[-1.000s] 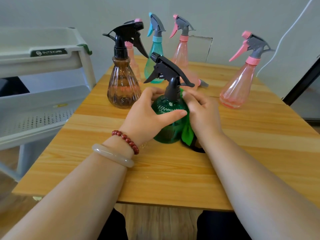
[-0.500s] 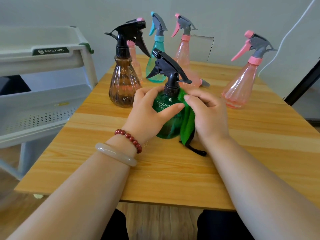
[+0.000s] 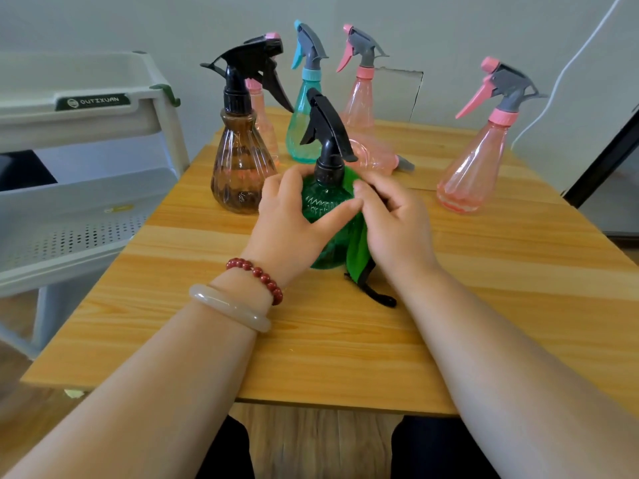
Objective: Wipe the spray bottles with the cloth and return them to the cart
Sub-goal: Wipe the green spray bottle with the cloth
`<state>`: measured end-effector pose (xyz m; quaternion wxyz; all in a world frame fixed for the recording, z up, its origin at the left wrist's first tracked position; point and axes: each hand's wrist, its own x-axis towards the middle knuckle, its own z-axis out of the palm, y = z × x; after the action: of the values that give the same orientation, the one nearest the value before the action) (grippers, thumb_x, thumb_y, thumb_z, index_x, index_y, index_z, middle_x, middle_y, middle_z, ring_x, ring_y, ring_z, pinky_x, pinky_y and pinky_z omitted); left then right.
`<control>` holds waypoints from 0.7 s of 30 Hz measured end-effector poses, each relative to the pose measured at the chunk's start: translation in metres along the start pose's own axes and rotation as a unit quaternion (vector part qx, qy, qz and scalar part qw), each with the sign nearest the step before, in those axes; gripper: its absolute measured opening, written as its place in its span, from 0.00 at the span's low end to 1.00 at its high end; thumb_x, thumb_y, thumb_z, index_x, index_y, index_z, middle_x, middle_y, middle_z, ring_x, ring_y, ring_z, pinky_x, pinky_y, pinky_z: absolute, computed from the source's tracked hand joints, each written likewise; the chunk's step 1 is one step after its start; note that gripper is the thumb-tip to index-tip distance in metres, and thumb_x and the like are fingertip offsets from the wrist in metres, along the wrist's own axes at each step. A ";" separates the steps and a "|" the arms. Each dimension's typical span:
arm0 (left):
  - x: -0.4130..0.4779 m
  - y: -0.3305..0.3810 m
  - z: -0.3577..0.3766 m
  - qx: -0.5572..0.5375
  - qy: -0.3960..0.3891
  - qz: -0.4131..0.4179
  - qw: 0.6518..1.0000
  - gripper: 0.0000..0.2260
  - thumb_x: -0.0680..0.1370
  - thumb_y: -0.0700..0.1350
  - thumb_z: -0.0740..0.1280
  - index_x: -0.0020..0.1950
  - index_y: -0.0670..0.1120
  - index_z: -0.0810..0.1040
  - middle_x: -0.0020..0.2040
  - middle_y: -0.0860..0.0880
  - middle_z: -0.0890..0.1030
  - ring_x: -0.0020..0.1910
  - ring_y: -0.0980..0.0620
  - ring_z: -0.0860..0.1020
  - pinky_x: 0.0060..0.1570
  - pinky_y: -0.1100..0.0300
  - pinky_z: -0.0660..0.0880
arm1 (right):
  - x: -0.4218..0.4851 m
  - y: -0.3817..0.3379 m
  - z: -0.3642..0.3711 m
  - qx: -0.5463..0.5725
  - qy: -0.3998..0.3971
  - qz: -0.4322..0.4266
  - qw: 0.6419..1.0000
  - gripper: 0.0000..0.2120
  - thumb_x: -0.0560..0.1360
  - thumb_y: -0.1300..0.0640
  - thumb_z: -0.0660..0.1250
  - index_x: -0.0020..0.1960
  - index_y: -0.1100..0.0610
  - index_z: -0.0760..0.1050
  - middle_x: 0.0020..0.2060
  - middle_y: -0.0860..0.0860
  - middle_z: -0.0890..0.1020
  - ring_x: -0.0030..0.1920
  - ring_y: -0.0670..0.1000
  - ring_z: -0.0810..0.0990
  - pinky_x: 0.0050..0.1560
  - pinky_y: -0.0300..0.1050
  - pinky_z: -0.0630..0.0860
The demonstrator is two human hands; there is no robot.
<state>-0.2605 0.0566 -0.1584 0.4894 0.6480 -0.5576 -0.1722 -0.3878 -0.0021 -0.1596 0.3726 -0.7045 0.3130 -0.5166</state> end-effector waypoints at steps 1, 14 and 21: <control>0.000 0.000 -0.003 0.009 -0.005 0.003 1.000 0.28 0.72 0.60 0.71 0.69 0.56 0.66 0.62 0.56 0.66 0.62 0.59 0.67 0.63 0.67 0.66 | 0.003 0.001 0.002 -0.005 -0.004 0.025 1.000 0.11 0.81 0.58 0.62 0.59 0.49 0.80 0.53 0.42 0.83 0.58 0.40 0.79 0.60 0.37 0.74; -0.002 0.000 -0.007 -0.041 0.037 -0.012 0.998 0.22 0.72 0.56 0.73 0.62 0.60 0.69 0.60 0.57 0.71 0.55 0.65 0.72 0.55 0.75 0.69 | 0.001 -0.002 0.005 -0.025 -0.028 0.010 0.999 0.12 0.83 0.58 0.60 0.60 0.45 0.77 0.54 0.36 0.80 0.58 0.32 0.76 0.61 0.30 0.70; -0.004 0.005 -0.002 -0.155 -0.045 -0.027 0.987 0.19 0.74 0.51 0.69 0.64 0.57 0.69 0.58 0.59 0.77 0.50 0.55 0.80 0.53 0.50 0.80 | -0.001 -0.006 -0.005 0.053 -0.011 0.053 0.997 0.15 0.80 0.63 0.61 0.54 0.45 0.80 0.48 0.36 0.84 0.56 0.38 0.80 0.59 0.37 0.75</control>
<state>-0.2627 0.0617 -0.1550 0.5535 0.5709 -0.5279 -0.2985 -0.3926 0.0007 -0.1540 0.4396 -0.6716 0.3185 -0.5042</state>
